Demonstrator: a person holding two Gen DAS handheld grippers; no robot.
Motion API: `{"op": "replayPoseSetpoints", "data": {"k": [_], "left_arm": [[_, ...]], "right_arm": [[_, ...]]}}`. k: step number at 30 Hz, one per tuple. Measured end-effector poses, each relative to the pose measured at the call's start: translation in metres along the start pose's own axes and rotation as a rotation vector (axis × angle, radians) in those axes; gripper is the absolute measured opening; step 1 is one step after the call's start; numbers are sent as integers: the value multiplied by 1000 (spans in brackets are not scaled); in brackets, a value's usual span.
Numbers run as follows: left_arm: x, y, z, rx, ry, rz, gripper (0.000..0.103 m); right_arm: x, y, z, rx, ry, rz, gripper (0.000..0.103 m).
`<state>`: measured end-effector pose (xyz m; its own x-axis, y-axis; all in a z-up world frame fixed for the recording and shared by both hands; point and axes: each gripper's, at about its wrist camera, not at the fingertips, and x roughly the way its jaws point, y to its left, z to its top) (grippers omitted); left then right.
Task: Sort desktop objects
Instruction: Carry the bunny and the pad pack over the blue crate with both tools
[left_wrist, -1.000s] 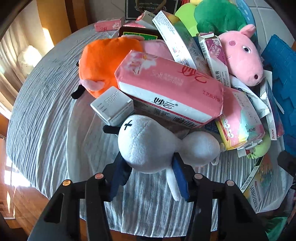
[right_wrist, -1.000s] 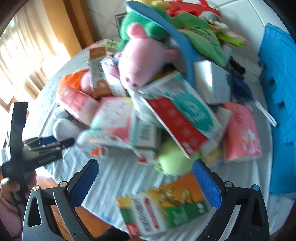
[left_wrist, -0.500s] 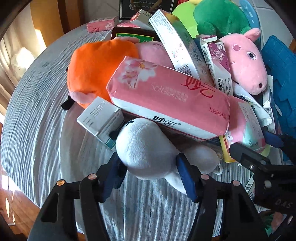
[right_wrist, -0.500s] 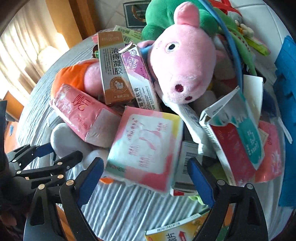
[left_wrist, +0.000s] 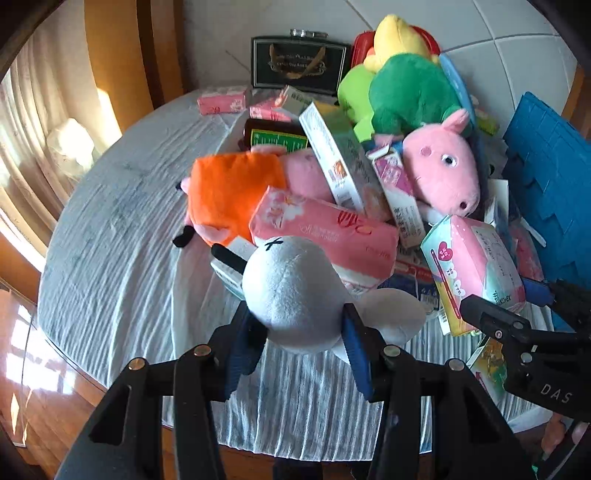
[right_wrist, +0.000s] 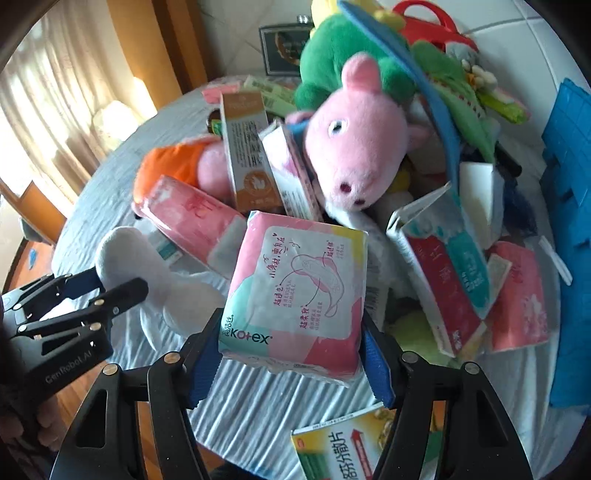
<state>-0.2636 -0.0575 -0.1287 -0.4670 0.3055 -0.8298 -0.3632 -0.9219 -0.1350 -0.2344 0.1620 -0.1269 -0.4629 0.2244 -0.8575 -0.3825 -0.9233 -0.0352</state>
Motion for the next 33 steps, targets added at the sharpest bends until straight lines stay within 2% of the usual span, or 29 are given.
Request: {"op": "replayPoseSetpoints", "data": {"k": [2,4,9,15,22,33], "left_arm": [[-14,-6,-4,7,-55,32,47],[-42,-17,5,5,-112,48,47],[-70,-31,23,22,-230,91,47],[-106,-71,39,43,-335,83,47],[-131,-129,55,105,-418,28,47],[-171,-259,86,209,-538,-92,47]], "right_arm": [[-20,0,4,-16,-50,-2,67],[-45,-5,8,-34,-119,-17,67],[-94,-11,19,-42,-245,-38,67],[-152,-40,32,-17,-363,-89,67],[-213,-92,27,35,-480,-187,67],[-301,-202,8,127,-609,-389,67]]}}
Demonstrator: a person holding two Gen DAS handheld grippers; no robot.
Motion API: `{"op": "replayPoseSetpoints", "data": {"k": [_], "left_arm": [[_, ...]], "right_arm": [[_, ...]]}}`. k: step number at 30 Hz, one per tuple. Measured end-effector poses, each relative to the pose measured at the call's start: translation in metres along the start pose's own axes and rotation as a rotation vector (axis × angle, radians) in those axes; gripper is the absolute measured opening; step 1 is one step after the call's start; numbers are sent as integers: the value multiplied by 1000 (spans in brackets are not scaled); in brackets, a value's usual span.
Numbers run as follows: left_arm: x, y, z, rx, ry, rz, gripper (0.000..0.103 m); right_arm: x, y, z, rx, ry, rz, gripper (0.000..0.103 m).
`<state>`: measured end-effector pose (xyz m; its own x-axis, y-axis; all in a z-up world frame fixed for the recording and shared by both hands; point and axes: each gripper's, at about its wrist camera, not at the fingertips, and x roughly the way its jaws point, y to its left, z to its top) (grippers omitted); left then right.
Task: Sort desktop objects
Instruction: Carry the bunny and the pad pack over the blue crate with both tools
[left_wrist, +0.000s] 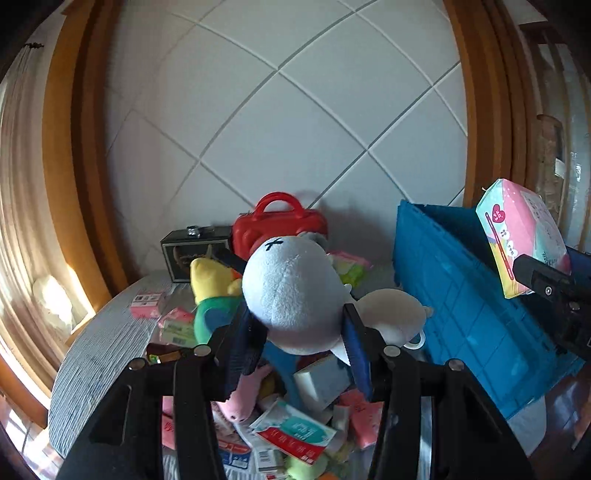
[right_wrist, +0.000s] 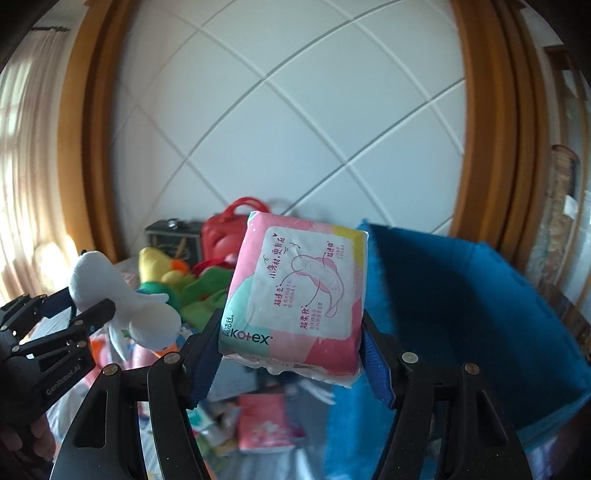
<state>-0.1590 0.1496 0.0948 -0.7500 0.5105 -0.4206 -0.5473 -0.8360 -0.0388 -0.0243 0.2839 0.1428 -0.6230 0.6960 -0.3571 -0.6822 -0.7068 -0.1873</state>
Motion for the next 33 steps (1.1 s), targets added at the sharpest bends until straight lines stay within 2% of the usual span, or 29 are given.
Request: {"op": "replayPoseSetpoints", "data": {"k": [8,14,18,23,27,33], "left_arm": [[-4,-107,43,38,-70,-81,47],[8,-195,62,61,-40,-148,47],[33,-257,64,103,70,-183,47],[75,-320,52,167,292,-207,47],[103,-347,41,185,426,-239,47],[119,-370,30,201,543,-249,48]], "right_arm": [[-13,-105,10,18,-30,-125,68],[-3,-177,4,27,15,-188,68],[10,-222,-5,31,83,-234,68],[34,-258,-25,30,224,-277,68],[53,-280,-40,3,320,-275,68],[74,-302,-54,-19,416,-261,68]]}}
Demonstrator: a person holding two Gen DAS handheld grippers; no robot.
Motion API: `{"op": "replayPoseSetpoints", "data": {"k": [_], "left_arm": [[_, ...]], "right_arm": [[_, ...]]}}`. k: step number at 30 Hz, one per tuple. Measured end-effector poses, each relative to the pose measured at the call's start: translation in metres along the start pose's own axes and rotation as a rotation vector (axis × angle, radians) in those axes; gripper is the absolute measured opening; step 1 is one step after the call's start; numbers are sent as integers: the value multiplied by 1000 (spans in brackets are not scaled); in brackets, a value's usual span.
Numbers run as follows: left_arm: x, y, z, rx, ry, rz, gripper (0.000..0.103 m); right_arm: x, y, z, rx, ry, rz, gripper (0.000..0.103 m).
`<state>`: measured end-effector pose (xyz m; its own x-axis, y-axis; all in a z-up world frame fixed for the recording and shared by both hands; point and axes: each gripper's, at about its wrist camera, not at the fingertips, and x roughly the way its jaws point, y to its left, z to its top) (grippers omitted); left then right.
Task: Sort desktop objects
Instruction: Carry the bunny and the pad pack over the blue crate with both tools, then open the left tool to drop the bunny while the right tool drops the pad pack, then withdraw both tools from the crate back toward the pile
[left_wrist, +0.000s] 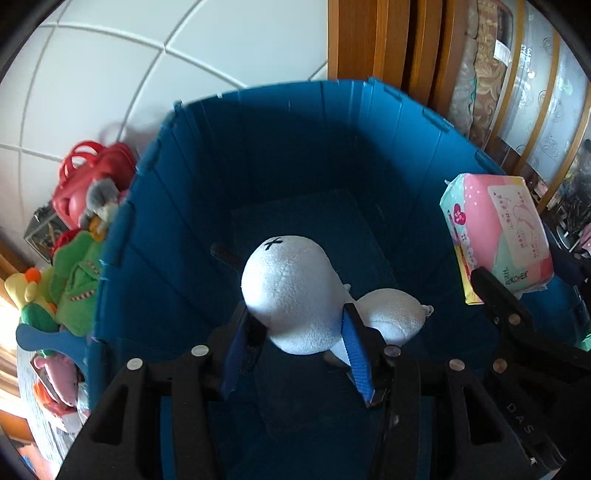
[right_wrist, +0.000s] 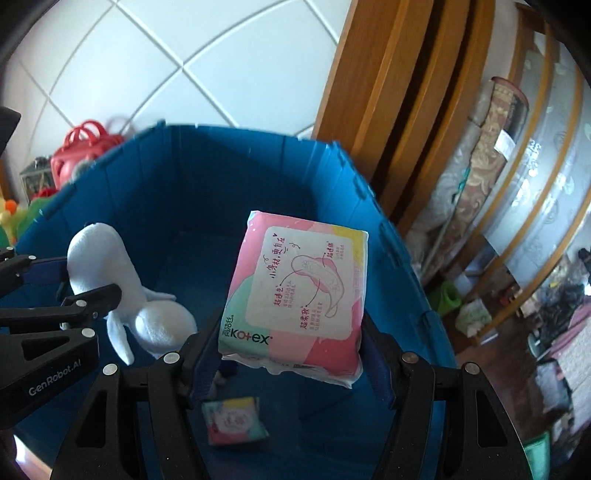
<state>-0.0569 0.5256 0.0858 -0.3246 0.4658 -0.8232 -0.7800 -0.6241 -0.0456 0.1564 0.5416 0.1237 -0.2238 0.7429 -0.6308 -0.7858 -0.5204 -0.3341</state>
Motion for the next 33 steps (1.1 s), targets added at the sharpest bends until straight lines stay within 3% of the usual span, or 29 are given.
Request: {"op": "replayPoseSetpoints", "data": {"k": [13,17,20,22,25,33], "left_arm": [[-4,-16,-11,24,21,8,50],[-11,-15,-19,25,4,9,64],[-21,-14,-25,29,-23,10,65],[-26,-11,-28,26,-37,9,65],[-34,-5,-33,17,-57,5,66],[-68,7,-52,20,-159,-15,71]], "right_arm": [[15,-7,-8,-30,71,14,68],[12,-6,-10,-35,62,6,69],[7,-6,-9,-34,48,-8,74],[2,-6,-8,-28,33,-14,91],[-10,-6,-10,-23,7,-25,102],[-41,2,-24,-17,-46,-32,103]]}}
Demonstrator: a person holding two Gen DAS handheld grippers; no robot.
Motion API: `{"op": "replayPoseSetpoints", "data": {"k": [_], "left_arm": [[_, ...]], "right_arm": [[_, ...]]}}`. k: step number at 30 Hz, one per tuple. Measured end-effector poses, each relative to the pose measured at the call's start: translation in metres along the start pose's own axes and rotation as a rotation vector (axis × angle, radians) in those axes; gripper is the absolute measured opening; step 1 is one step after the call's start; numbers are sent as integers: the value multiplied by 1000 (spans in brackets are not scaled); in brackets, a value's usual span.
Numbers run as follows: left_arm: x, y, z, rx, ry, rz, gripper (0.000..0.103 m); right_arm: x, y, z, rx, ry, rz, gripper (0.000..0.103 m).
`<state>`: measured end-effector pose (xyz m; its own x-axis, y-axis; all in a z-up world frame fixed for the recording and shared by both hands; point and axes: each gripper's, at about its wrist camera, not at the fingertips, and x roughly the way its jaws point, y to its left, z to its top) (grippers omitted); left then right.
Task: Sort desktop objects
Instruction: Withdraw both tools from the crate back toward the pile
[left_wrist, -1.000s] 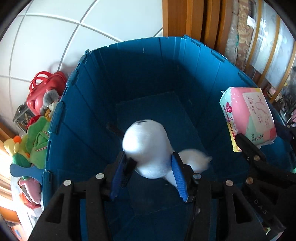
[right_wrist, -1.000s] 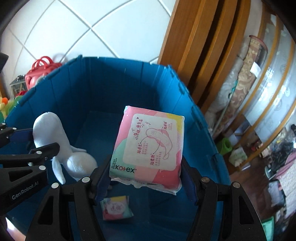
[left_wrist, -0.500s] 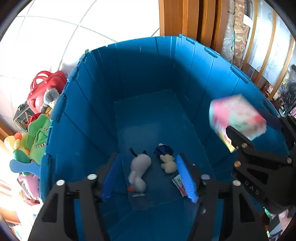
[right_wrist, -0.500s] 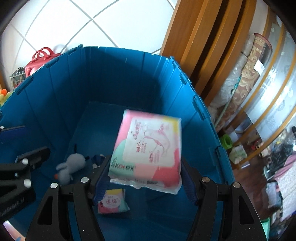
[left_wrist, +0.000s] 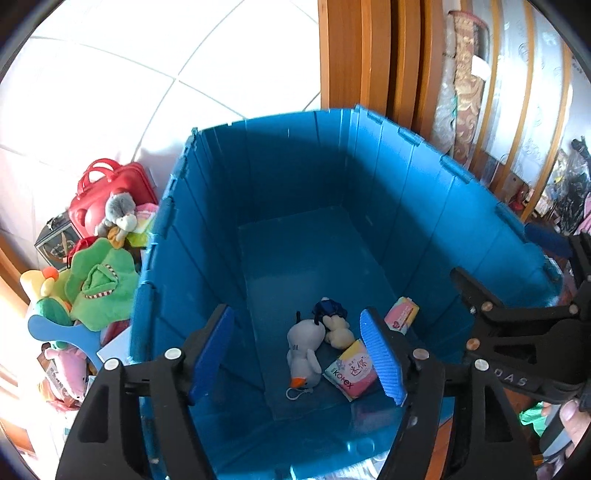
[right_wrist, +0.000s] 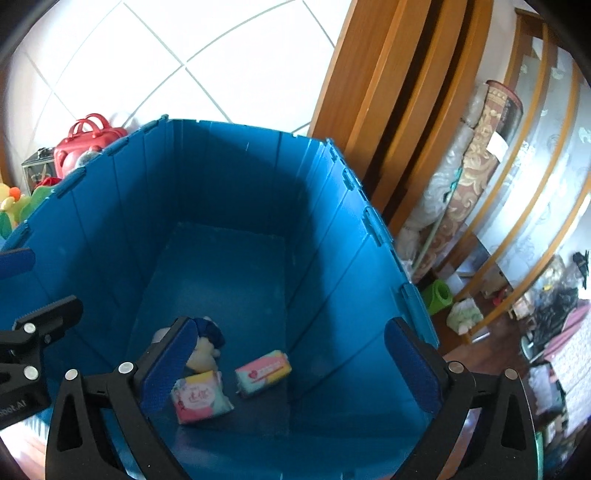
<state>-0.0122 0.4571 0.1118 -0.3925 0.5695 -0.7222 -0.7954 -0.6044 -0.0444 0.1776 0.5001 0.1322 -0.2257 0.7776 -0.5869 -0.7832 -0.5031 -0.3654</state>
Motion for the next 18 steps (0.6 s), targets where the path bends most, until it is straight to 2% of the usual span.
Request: {"op": "replayPoseSetpoints", "data": {"k": [3,7,18], "left_arm": [[-16,4,-6,-2,-46,-35,71],[-30,7,-13,10,-88,-43,71],[-63,37,-40,-50,-200,7,71]], "right_arm": [[-12,5,-6,3,-21,17,103],[-26,12,-11,9,-48,25,103],[-67,36,-19,48,-151,81,103]]}}
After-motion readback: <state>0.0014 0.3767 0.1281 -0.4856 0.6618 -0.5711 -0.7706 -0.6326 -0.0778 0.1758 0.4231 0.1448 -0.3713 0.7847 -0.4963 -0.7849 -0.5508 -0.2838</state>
